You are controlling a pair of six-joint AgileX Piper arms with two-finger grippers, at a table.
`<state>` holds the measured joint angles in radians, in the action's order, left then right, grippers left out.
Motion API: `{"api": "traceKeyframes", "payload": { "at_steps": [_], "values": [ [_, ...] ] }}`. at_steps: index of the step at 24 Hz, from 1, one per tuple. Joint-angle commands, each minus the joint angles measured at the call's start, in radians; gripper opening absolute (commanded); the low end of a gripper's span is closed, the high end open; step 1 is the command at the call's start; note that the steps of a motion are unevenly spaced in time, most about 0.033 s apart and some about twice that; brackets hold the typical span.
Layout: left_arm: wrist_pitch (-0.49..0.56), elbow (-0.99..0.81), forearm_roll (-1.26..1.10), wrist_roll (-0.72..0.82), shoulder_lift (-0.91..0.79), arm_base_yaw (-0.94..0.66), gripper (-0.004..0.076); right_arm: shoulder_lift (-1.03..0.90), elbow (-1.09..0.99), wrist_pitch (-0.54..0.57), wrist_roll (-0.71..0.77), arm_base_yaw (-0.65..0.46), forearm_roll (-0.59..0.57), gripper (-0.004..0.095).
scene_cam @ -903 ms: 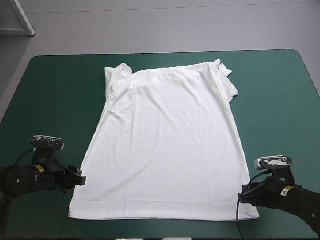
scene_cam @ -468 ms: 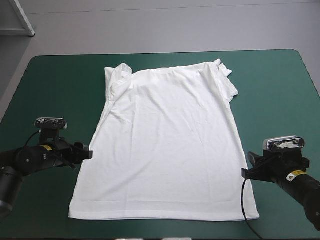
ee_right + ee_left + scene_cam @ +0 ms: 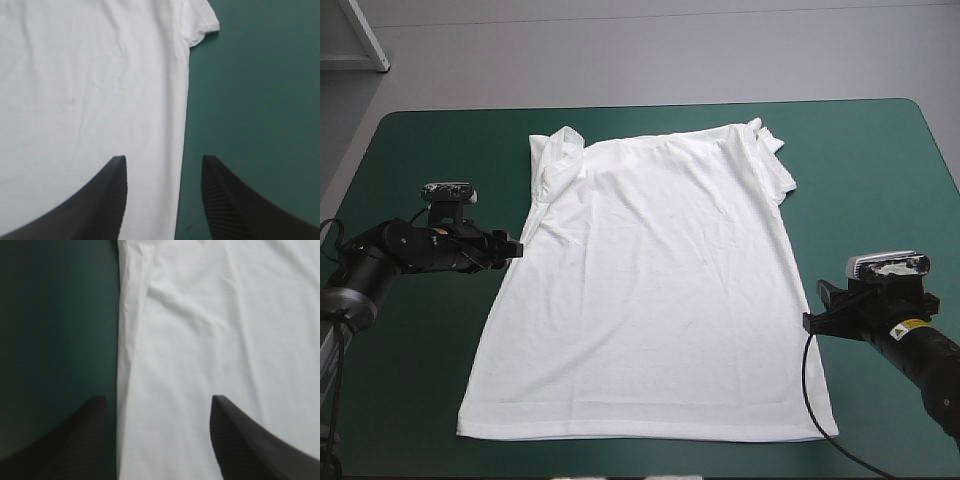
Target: Fold the cloth
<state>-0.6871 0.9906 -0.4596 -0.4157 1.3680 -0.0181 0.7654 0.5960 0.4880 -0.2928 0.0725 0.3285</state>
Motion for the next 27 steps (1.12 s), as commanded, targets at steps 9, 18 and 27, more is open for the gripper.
{"api": "traceKeyframes", "payload": {
  "at_steps": [9,18,27],
  "values": [
    [0.154,0.138,-0.037,-0.095,0.181,0.052,0.0448,0.174,0.174,-0.061,-0.019,-0.012,0.012,0.0442],
    [0.251,0.192,-0.030,-0.100,0.350,0.063,0.0412,0.264,0.253,-0.060,-0.029,-0.012,0.010,0.0373],
    [0.262,0.192,0.014,-0.094,0.387,0.063,0.0019,0.338,0.265,-0.057,-0.104,-0.012,0.012,0.0372]
  ]
}}
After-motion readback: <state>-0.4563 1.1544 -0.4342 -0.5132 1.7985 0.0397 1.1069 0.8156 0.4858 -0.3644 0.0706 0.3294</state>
